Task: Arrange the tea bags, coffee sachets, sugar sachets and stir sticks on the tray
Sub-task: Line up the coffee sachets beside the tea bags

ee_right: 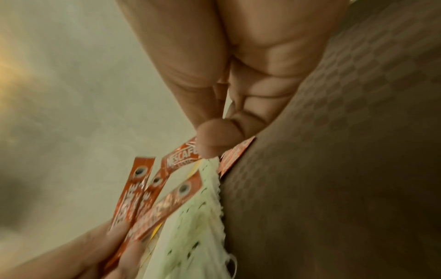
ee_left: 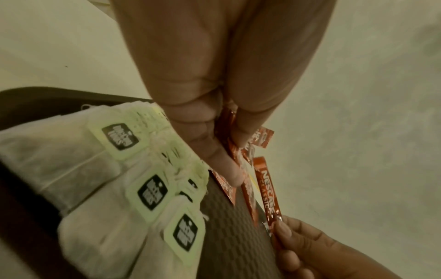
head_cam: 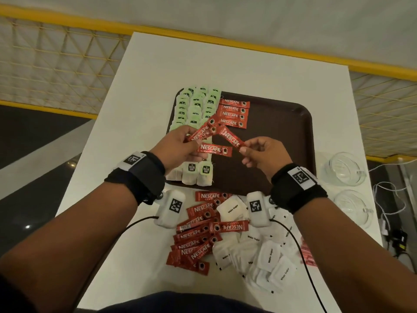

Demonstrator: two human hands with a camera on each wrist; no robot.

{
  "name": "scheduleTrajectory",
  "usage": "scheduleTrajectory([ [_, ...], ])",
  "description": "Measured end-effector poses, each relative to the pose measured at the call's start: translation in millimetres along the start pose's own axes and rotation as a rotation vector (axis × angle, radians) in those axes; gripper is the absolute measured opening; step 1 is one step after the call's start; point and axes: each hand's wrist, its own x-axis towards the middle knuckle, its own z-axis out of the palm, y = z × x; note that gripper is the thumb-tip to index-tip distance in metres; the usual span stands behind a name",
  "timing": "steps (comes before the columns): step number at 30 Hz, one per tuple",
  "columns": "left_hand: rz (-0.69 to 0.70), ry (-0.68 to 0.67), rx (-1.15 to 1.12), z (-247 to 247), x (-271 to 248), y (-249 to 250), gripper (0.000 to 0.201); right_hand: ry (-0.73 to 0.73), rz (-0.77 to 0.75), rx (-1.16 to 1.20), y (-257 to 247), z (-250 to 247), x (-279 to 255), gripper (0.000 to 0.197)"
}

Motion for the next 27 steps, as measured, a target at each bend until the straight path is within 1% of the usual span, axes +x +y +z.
scheduleTrajectory([
  [3,0.012,0.063,0.008,-11.4,15.1,2.6,0.022,0.064,0.037,-0.034,-2.0,-9.0,22.4,0.009],
  [7,0.02,0.097,-0.029,-21.5,28.8,6.3,0.026,0.044,0.082,-0.188,-6.4,-9.6,50.4,0.011],
  [9,0.02,0.105,-0.047,-25.4,32.7,7.8,0.027,0.039,0.105,-0.234,-7.0,-6.8,63.7,0.013],
  [14,0.024,0.112,-0.067,-35.3,37.9,7.9,0.025,0.152,0.143,-0.272,-6.2,-1.8,89.1,0.02],
  [17,0.014,0.107,-0.071,-40.5,39.2,6.1,0.021,0.182,0.183,-0.305,-6.3,0.0,97.8,0.023],
  [23,-0.013,0.085,-0.089,-45.5,37.8,2.0,0.023,0.213,0.183,-0.34,-8.3,1.5,103.6,0.026],
  [26,-0.014,0.062,-0.082,-42.3,37.0,3.0,0.023,0.283,0.084,-0.434,-13.2,0.4,96.0,0.024],
  [27,-0.013,0.052,-0.083,-40.1,37.1,3.8,0.024,0.272,0.047,-0.44,-17.5,1.6,90.1,0.022],
])
